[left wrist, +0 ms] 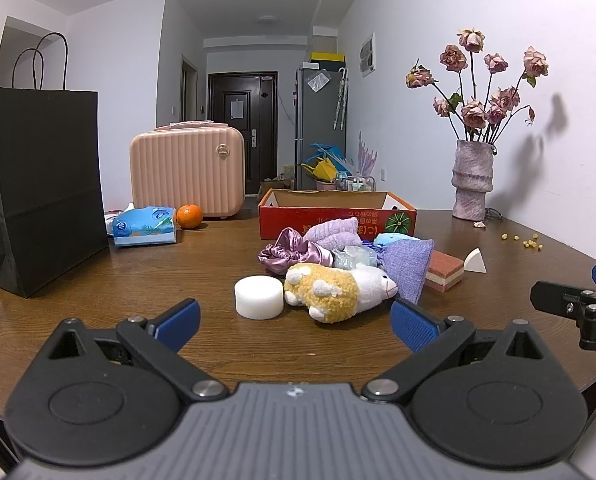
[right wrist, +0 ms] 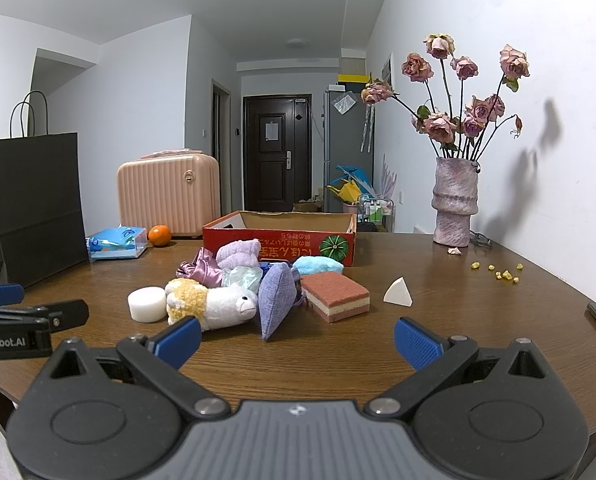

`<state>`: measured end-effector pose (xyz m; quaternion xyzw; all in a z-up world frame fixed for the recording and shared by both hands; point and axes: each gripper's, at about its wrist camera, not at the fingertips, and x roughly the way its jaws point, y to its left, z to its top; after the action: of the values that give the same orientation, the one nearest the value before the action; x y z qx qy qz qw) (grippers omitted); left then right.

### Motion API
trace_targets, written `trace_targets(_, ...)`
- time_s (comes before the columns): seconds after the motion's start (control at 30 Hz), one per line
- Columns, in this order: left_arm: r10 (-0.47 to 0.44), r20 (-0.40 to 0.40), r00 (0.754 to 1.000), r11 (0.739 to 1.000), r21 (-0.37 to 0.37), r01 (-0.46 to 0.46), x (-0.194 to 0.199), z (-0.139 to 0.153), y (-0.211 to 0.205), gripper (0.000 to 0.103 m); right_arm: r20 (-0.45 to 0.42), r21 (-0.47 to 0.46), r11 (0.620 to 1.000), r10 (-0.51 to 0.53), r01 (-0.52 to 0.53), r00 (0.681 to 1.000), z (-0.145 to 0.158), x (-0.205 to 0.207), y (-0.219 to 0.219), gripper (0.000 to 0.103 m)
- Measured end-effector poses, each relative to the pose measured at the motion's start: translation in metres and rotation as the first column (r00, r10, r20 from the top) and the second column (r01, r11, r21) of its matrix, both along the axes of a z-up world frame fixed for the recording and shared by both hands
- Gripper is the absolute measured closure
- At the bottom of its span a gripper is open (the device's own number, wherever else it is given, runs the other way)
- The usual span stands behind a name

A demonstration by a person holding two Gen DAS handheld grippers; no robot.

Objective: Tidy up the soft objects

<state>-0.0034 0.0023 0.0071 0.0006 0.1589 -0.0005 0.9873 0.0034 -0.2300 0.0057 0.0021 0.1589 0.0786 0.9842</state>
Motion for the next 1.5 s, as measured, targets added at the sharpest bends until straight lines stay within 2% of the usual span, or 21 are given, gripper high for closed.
trace_targets(1.07, 0.0, 0.003, 1.0, 1.0, 0.001, 0.0, 0.0, -0.001, 0.0, 0.0, 0.002, -0.007, 1.0, 0.002, -0.002, 1.0, -0.001, 0.002, 0.002, 0.0)
trace_targets(1.5, 0.019, 0.0, 1.0, 1.0, -0.01, -0.019, 0.02, -0.003, 0.012, 0.0, -0.011, -0.027, 1.0, -0.003, 0.002, 1.0, 0.003, 0.015, 0.001, 0.0)
